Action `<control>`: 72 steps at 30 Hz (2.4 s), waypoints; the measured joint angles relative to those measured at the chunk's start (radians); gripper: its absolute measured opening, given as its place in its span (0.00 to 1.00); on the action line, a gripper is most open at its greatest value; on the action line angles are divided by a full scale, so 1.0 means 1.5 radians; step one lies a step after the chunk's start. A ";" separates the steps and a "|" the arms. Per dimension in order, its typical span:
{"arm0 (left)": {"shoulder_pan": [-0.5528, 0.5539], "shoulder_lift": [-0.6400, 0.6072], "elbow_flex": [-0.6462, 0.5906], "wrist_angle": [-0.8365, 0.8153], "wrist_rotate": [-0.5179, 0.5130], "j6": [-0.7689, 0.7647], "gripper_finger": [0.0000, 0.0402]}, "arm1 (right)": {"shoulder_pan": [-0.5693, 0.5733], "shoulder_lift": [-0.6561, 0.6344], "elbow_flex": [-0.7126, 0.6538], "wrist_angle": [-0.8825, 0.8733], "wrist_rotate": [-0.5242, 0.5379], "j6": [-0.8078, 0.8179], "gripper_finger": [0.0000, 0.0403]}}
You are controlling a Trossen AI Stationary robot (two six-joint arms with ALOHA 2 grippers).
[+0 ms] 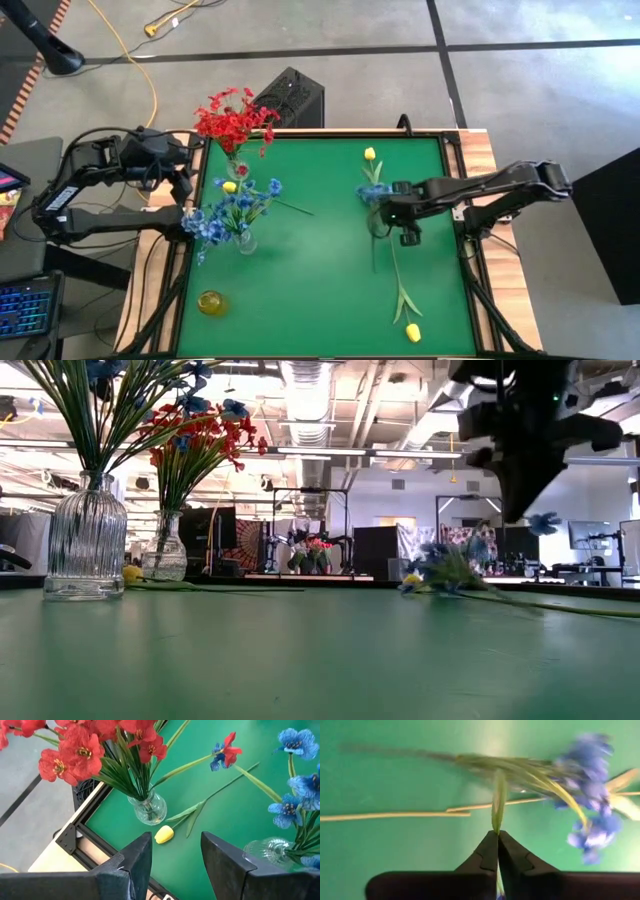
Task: Sort flowers into vase by color
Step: Put the blue flowers into the bottom transparent vase
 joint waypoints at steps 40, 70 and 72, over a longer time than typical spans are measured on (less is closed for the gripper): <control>0.000 -0.005 0.000 0.013 0.105 0.046 0.39 | 0.097 0.225 0.015 0.164 -0.009 0.839 0.56; 0.000 -0.400 -0.434 0.264 0.153 -0.033 0.39 | 0.124 0.148 0.013 0.255 0.158 0.789 0.08; 0.000 -0.407 -0.434 0.264 0.154 -0.036 0.39 | 0.138 0.128 0.014 0.325 0.211 0.748 0.08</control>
